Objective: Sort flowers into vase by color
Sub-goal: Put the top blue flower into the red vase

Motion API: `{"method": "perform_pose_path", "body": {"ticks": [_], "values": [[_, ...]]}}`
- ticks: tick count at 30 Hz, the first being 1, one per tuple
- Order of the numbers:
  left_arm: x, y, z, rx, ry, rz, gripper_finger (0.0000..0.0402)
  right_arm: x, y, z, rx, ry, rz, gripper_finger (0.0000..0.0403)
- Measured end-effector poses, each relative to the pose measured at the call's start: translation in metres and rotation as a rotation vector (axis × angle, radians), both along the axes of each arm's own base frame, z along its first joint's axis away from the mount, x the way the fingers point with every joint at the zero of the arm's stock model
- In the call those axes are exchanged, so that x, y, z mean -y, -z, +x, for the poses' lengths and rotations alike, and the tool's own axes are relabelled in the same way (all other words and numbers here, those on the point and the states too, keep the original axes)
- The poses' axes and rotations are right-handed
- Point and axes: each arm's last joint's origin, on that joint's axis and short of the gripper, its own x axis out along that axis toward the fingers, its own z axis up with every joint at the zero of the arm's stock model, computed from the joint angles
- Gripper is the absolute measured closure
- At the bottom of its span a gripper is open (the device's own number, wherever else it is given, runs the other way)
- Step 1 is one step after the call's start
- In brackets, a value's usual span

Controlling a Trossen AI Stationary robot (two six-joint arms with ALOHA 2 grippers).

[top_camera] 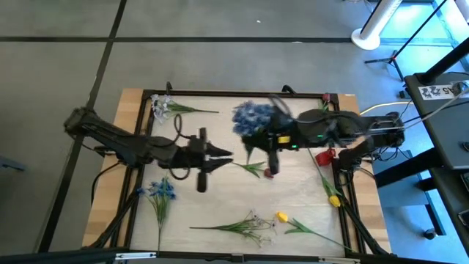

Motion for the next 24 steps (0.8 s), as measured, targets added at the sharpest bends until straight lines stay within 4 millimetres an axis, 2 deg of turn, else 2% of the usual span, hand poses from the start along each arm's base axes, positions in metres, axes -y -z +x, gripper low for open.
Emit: {"method": "perform_pose_path", "body": {"ticks": [3, 6, 12, 16, 24], "values": [[-0.002, -0.001, -0.021, -0.099, 0.015, -0.052, 0.0312, 0.001, -0.006, -0.022, -0.031, 0.084, -0.052, 0.0384], [-0.004, -0.001, -0.037, -0.161, 0.007, -0.133, 0.0315, 0.005, 0.000, -0.044, -0.147, 0.192, -0.094, 0.0385], [-0.004, 0.007, -0.043, -0.242, -0.025, -0.191, 0.0327, 0.015, 0.024, -0.075, -0.417, 0.401, -0.100, 0.0396], [-0.004, 0.013, -0.036, -0.262, -0.058, -0.181, 0.0336, 0.020, 0.048, -0.074, -0.535, 0.501, -0.116, 0.0386], [-0.001, 0.021, -0.028, -0.288, -0.076, -0.209, 0.0348, 0.031, 0.110, -0.042, -0.666, 0.476, -0.038, 0.0395]]}}
